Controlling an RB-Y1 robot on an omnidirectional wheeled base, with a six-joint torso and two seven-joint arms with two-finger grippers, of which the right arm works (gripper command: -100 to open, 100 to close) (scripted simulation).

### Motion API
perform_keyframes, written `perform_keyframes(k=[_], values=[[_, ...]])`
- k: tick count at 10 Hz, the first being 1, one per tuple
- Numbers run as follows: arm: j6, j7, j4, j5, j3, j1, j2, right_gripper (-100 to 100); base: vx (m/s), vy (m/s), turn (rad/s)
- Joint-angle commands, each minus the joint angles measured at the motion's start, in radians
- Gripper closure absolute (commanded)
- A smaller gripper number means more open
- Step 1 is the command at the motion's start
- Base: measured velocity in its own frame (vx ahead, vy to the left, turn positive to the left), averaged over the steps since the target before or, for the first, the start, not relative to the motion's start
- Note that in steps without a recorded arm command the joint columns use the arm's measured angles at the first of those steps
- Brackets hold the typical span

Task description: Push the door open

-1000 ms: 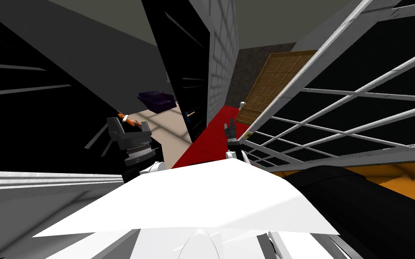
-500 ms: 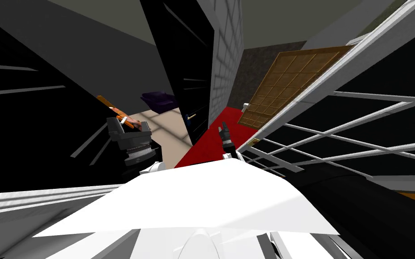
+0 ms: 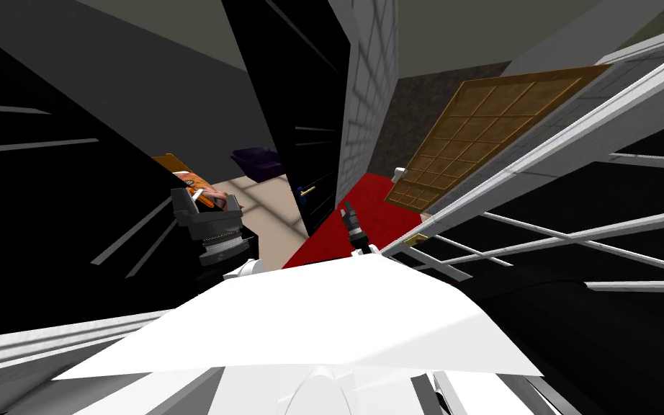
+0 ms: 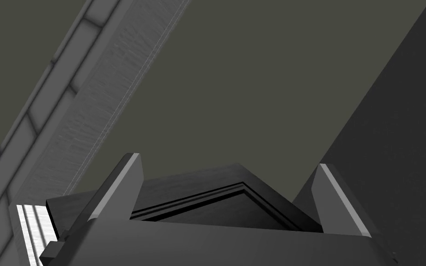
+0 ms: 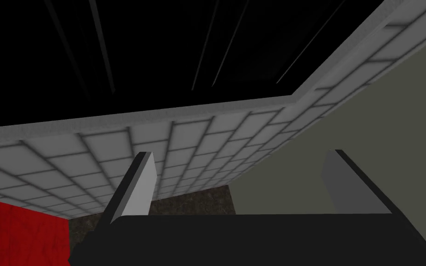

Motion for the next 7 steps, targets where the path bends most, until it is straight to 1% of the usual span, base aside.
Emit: perform_keyframes(k=[1, 4, 5, 6, 7], values=[[0.01, -0.023, 0.016, 0.027, 0.037, -0.001, -0.012, -100, 0.189, -0.041, 0.094], [0.013, -0.058, 0.067, 0.078, 0.103, -0.006, -0.026, -100, 0.187, -0.037, 0.081], [0.015, -0.07, 0.083, 0.094, 0.125, -0.008, -0.031, -100, 0.225, -0.077, 0.095], [0.015, -0.07, 0.083, 0.094, 0.125, -0.008, -0.031, -100, 0.148, -0.054, 0.035], [0.017, -0.087, 0.108, 0.119, 0.157, -0.01, -0.038, -100, 0.142, -0.038, 0.091]])
